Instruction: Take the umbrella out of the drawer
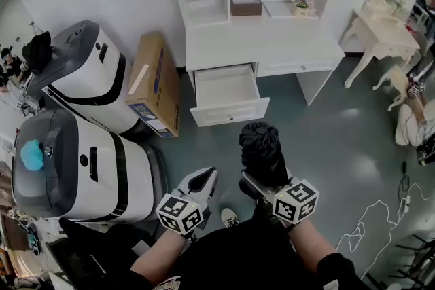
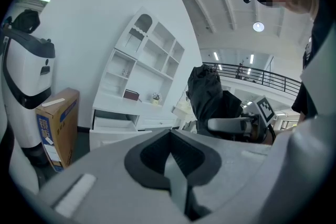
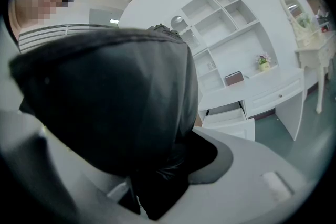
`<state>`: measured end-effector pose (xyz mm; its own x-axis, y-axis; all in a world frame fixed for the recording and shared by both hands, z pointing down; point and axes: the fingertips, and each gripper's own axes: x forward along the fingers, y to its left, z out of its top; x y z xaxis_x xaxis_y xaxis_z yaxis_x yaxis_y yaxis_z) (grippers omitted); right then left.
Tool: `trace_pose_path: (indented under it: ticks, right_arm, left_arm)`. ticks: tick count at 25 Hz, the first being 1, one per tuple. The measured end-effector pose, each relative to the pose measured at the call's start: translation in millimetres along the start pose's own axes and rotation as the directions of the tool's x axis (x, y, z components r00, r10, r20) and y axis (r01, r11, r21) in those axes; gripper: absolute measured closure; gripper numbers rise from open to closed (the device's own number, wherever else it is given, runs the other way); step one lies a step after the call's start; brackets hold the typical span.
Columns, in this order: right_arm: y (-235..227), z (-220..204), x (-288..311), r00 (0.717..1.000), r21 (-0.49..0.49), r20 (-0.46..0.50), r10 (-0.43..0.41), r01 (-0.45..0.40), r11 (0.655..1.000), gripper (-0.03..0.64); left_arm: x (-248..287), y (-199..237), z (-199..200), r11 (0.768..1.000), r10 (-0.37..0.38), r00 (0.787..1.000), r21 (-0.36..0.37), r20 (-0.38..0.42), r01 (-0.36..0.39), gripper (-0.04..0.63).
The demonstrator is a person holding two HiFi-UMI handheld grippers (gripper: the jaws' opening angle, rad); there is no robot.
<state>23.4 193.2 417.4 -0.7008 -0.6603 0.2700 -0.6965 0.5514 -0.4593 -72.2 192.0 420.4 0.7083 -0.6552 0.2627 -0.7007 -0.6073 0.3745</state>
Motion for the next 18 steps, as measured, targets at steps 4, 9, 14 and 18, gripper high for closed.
trace_pose_path:
  ticks: [4, 9, 14, 18]
  right_arm:
    - [3, 0, 1, 1.000, -0.007, -0.002, 0.002, -0.002, 1.000, 0.341]
    - [2, 0, 4, 1.000, -0.004, -0.013, 0.007, -0.007, 1.000, 0.341]
    - [0, 1, 7, 1.000, -0.011, -0.024, 0.009, -0.009, 1.000, 0.341]
    - [0, 0, 12, 0.999, -0.005, -0.030, 0.011, -0.011, 1.000, 0.341]
  left_arm:
    - [-3, 0, 0, 1.000, 0.000, 1.000, -0.003, 0.005, 0.000, 0.595]
    - [-3, 2, -1, 1.000, 0.006, 1.000, -0.011, 0.009, -0.006, 0.595]
    - [-1, 4, 0, 1.000, 0.005, 1.000, -0.017, 0.009, -0.005, 0.595]
    - [0, 6, 0, 1.000, 0.005, 1.000, -0.019, 0.007, -0.005, 0.595]
